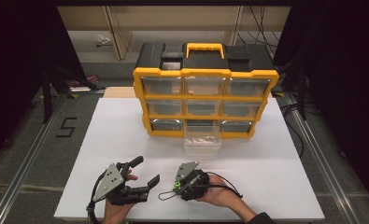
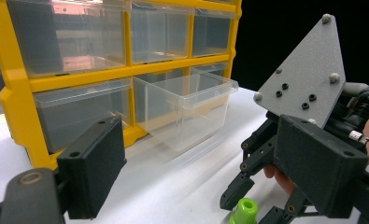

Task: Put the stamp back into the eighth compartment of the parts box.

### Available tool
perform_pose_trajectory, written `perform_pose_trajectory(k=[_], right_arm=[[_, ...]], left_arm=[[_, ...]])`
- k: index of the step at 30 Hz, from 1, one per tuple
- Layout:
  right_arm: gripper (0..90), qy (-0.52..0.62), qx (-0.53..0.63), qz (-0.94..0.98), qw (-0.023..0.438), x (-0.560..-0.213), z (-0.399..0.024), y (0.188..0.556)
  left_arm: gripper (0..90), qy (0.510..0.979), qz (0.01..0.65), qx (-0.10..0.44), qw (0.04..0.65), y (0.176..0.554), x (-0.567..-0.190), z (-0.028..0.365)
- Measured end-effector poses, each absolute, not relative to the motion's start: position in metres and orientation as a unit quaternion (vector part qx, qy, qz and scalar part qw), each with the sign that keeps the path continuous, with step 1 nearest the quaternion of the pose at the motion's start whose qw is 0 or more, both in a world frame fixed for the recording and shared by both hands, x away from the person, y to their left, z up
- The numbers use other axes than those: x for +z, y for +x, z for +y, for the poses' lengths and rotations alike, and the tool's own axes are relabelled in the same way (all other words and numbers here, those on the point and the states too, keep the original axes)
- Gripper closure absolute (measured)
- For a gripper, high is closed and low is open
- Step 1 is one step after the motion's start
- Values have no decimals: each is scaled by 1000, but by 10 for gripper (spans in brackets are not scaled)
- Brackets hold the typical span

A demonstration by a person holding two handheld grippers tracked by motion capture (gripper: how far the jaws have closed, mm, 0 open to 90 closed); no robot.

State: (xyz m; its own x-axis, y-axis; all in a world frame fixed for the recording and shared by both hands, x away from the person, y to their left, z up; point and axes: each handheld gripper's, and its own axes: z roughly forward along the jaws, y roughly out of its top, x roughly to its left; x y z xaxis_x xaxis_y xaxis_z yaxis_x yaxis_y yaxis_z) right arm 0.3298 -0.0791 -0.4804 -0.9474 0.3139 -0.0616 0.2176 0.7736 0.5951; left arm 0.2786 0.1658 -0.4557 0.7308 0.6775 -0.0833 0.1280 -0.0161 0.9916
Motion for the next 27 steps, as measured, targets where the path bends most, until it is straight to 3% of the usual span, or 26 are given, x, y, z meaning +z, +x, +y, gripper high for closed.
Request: perform_pose_trajectory(k=[9, 27], right_arm=[[637, 137, 302, 941, 70, -482, -77, 330], [645, 145, 332, 927, 91, -460, -92, 336]], left_arm=[[161, 680, 296, 217, 635, 279, -456, 166], [162, 680, 298, 216, 634, 279, -456, 166]])
